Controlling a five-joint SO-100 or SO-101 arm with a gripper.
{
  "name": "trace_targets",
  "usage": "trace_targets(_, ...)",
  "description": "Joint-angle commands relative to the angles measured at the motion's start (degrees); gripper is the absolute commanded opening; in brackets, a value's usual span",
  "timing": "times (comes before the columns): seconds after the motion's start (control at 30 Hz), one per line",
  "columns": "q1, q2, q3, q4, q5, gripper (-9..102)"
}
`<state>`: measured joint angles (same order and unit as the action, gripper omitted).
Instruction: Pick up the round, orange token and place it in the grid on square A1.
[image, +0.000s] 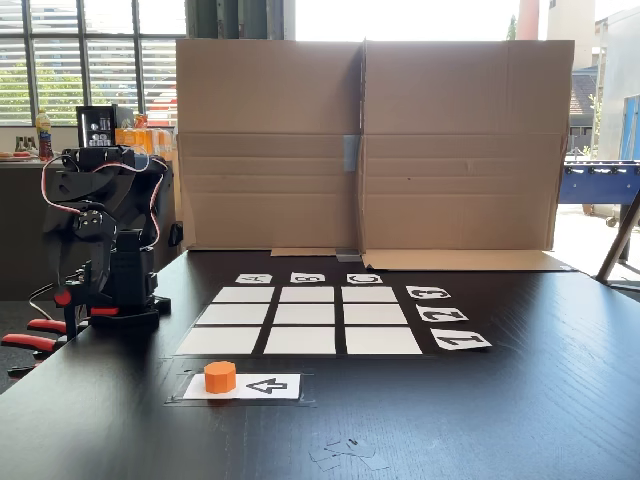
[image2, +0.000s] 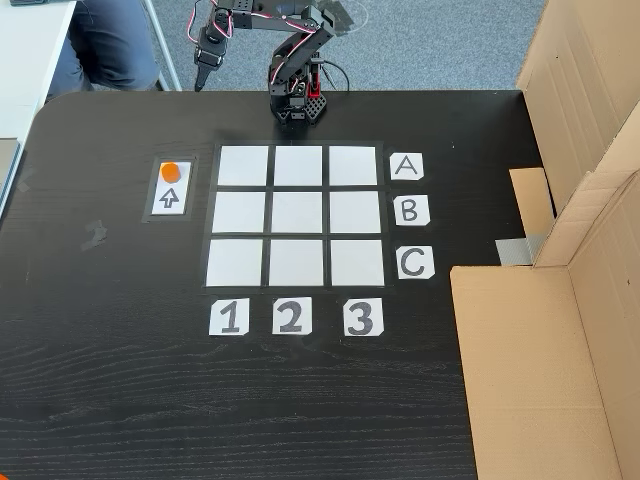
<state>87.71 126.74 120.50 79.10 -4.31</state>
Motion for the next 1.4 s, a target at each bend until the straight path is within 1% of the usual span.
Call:
trace_targets(0.0,-4.04,-3.6,-5.8,2.02,1.67,26)
trace_targets(0.17,-8.26,-10.37,-11.95,3.34,4.31,32)
trace_targets(0.27,-10.02,-16.0,-16.79,6.33,4.66,34)
trace_targets(0.33,-11.25,-19.34,-19.51,7.38,4.92,34)
trace_targets(0.93,-17.31,-44.91,-40.25,6.86,10.11,35)
trace_targets(1.37,-20.65,-62.84,-57.83,7.38,10.2,35)
